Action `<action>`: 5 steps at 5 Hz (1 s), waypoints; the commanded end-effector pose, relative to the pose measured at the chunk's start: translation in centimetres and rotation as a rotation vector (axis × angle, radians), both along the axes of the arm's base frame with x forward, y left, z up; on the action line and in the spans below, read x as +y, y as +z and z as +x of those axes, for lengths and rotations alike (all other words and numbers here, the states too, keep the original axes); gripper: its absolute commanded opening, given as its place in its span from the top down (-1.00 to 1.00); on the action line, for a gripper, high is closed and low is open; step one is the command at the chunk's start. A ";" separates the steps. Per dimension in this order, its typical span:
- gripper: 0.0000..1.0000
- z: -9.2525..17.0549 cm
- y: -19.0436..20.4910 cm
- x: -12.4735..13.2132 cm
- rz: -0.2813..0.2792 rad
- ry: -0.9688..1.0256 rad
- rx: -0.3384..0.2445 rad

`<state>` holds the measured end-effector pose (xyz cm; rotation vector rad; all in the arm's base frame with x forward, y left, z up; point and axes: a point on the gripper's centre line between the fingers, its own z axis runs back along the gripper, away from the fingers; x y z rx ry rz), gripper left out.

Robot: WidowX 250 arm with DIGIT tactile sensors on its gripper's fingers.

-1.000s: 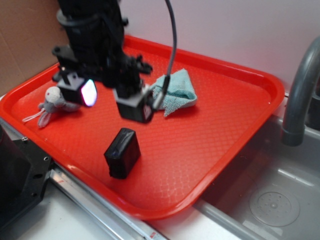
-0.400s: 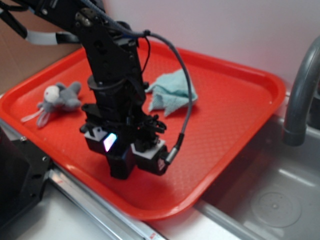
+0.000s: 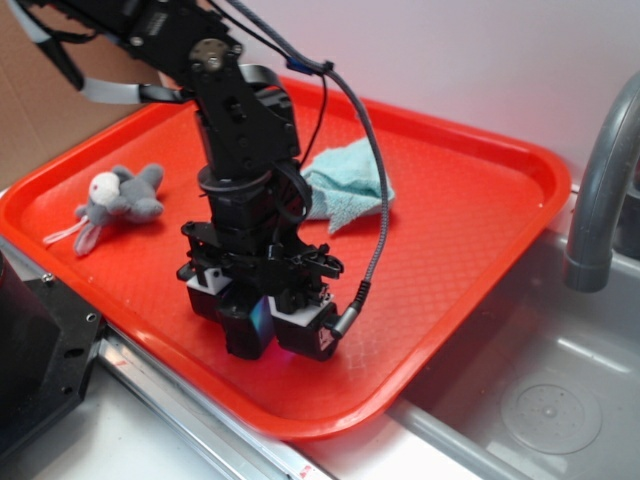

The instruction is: Grab the black box.

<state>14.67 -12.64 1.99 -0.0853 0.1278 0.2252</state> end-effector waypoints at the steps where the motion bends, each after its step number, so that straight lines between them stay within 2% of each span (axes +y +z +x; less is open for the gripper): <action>1: 1.00 2.2 9.2 4.1 -0.078 -0.204 -0.258; 2: 1.00 2.5 14.0 9.1 -0.175 -0.218 -0.368; 3: 1.00 3.4 19.0 12.4 -0.178 -0.283 -0.329; 4: 1.00 4.4 19.6 12.8 -0.191 -0.335 -0.273; 5: 1.00 5.2 18.7 12.1 -0.183 -0.323 -0.178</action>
